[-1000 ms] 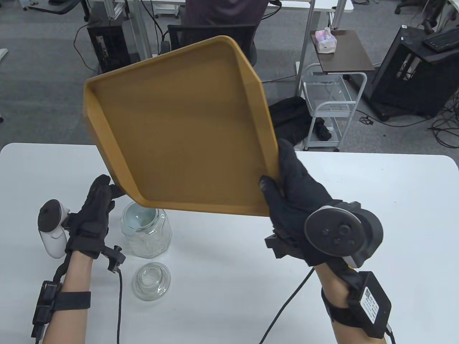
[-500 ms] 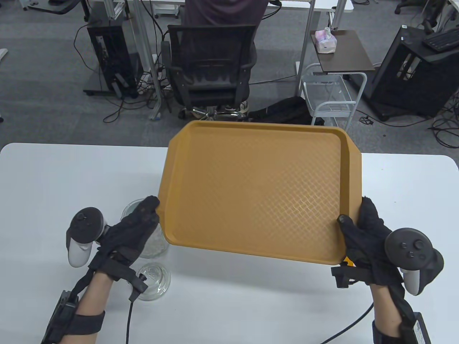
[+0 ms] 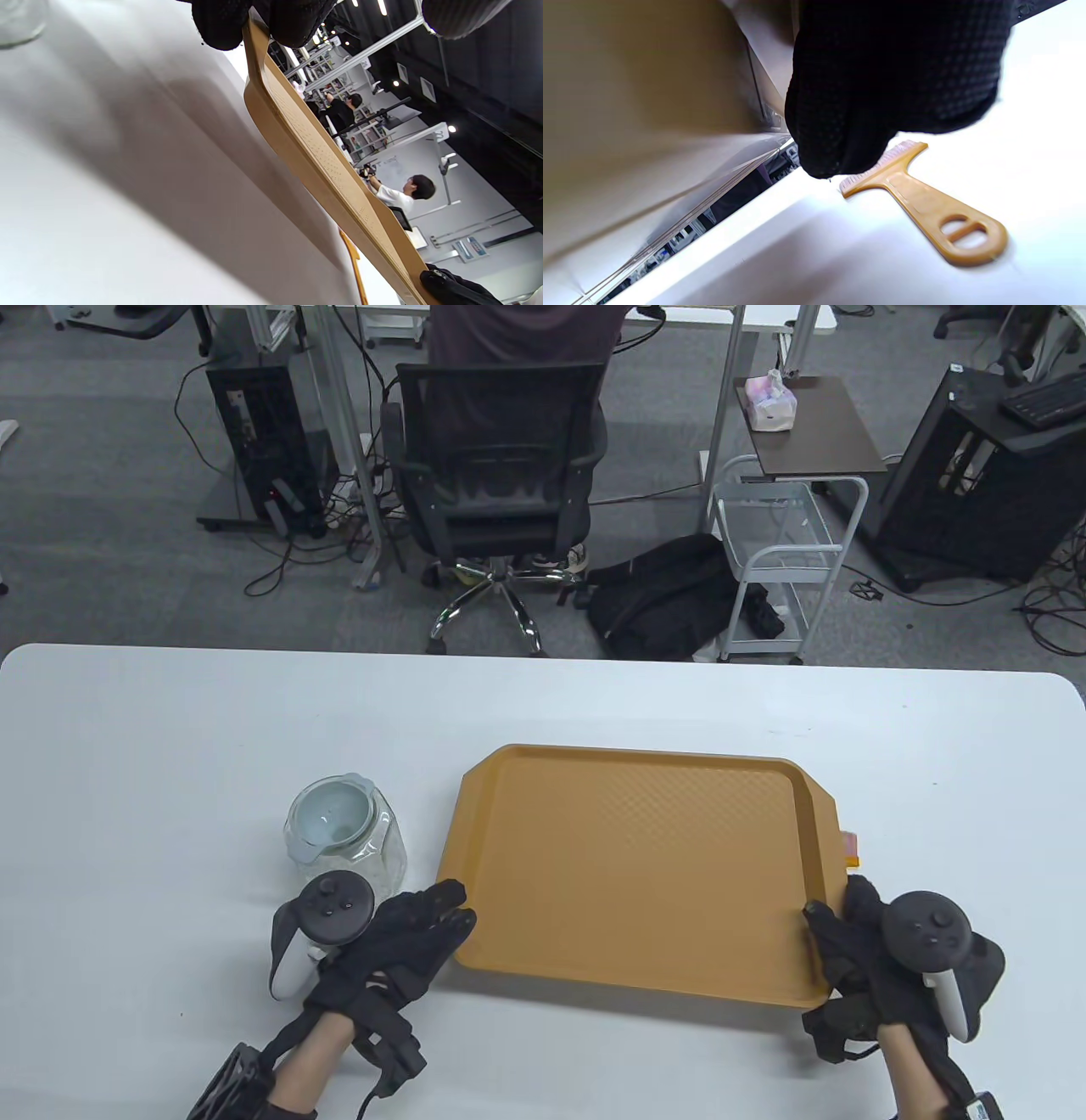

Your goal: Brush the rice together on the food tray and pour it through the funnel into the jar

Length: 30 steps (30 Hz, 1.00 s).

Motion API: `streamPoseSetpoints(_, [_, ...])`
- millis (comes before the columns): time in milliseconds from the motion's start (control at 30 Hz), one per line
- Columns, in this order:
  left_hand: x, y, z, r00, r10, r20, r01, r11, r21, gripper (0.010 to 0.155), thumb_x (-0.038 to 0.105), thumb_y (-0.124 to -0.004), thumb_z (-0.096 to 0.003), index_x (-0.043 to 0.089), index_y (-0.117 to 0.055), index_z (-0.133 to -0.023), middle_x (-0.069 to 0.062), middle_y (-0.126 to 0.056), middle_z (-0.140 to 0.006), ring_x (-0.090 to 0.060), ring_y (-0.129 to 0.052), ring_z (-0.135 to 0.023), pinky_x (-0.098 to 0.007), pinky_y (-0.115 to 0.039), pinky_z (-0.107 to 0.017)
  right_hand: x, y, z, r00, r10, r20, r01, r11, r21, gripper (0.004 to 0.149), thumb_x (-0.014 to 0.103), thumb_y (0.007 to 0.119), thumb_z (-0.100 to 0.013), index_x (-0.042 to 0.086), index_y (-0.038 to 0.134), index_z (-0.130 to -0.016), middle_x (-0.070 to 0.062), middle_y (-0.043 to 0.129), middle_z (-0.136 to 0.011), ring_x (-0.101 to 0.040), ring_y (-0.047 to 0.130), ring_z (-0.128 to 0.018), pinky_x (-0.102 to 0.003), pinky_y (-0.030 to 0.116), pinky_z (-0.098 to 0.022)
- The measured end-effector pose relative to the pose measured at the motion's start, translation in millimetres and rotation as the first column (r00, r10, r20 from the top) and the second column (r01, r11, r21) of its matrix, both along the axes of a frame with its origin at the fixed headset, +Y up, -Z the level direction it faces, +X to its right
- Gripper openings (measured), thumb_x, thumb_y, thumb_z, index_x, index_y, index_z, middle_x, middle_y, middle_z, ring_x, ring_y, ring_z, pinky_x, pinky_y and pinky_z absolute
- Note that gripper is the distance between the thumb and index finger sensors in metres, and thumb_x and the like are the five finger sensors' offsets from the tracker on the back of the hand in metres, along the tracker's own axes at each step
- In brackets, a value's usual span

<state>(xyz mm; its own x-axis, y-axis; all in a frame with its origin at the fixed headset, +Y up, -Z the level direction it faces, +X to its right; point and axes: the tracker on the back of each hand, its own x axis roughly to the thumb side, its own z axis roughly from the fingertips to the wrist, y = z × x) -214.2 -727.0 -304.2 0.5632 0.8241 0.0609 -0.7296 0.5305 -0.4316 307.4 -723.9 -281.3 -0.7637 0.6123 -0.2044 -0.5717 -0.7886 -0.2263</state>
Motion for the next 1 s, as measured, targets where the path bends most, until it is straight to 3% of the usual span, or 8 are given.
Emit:
streamPoseSetpoints(500, [18.1,-13.7,7.5,0.974,-0.228,-0.009,0.228,0.974,0.018,0.080,0.069,-0.064,-0.0489,0.011,-0.065,-0.105,-0.041,-0.058,-0.103,-0.053,-0.033,-0.103,-0.068,-0.036,-0.071,-4.8,-26.7,-3.2,0.993,0.121,-0.015,-0.122,0.981,-0.148,0.074,0.037,0.086,-0.047,-0.017,0.066,-0.094,-0.023,0.094,-0.067,-0.027,0.106,-0.041,-0.040,0.092,-0.029])
streamPoseSetpoints(667, [30.8,-11.4,11.6,0.946,-0.324,-0.011,0.324,0.944,0.065,0.080,0.068,-0.064,-0.0490,0.009,-0.068,-0.103,-0.041,-0.061,-0.102,-0.049,-0.035,-0.105,-0.066,-0.036,-0.072,-14.4,-37.8,-5.4,0.935,0.352,-0.049,-0.353,0.902,-0.250,0.074,0.042,0.082,-0.047,-0.014,0.068,-0.095,-0.021,0.096,-0.066,-0.025,0.106,-0.038,-0.039,0.092,-0.027])
streamPoseSetpoints(800, [36.5,-15.3,12.4,0.916,-0.401,-0.005,0.400,0.913,0.077,0.080,0.068,-0.064,-0.0488,0.009,-0.069,-0.102,-0.042,-0.062,-0.101,-0.048,-0.036,-0.106,-0.066,-0.037,-0.072,-17.7,-38.3,-4.3,0.920,0.390,-0.042,-0.388,0.889,-0.242,0.075,0.044,0.084,-0.047,-0.013,0.070,-0.094,-0.019,0.097,-0.063,-0.024,0.105,-0.034,-0.038,0.091,-0.024])
streamPoseSetpoints(1000, [42.3,-19.6,13.2,0.889,-0.457,0.010,0.456,0.888,0.064,0.080,0.068,-0.064,-0.0487,0.010,-0.068,-0.103,-0.041,-0.065,-0.099,-0.048,-0.038,-0.105,-0.066,-0.038,-0.071,-25.6,-43.1,-5.0,0.856,0.513,-0.066,-0.510,0.817,-0.270,0.077,0.048,0.084,-0.046,-0.011,0.073,-0.093,-0.018,0.099,-0.060,-0.022,0.104,-0.029,-0.037,0.090,-0.021])
